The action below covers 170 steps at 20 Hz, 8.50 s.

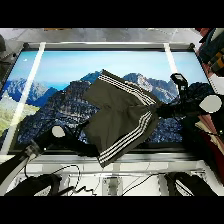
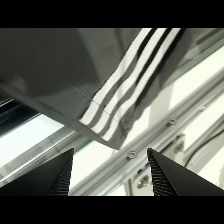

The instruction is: Fold the clothes and pants, and hang the long-sleeved shirts on hangers.

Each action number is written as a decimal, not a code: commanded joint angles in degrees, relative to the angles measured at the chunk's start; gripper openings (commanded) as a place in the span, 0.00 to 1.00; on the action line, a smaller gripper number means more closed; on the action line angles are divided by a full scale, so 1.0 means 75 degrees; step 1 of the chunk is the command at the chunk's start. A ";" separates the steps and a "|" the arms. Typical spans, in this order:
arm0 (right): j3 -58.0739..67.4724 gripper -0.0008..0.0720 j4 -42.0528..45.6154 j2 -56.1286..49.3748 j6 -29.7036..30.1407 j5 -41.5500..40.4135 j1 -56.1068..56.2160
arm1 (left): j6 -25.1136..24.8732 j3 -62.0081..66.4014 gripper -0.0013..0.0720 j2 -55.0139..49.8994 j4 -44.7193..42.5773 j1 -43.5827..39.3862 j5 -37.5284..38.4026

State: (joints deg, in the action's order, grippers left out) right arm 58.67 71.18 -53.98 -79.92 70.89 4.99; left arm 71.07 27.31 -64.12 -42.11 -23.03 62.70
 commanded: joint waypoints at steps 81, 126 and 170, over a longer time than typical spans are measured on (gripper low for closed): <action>0.1244 0.87 0.1072 -0.3305 0.0361 -0.0592 -0.1600 | 0.0216 0.2652 0.97 0.0417 -0.1702 0.0734 0.0495; 0.5324 0.05 0.1527 -0.3171 -0.0912 0.1469 -0.0723 | 0.0213 0.4721 0.96 0.2838 -0.7321 0.0766 -0.1851; 0.2381 0.05 0.2171 0.0245 -0.1416 0.1658 -0.0093 | 0.0213 0.4715 0.96 0.4266 -0.7326 0.0766 -0.1851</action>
State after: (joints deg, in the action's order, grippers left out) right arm 76.79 88.77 -51.96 -90.78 86.83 -3.40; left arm 72.66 62.65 -32.16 -97.06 -17.34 48.84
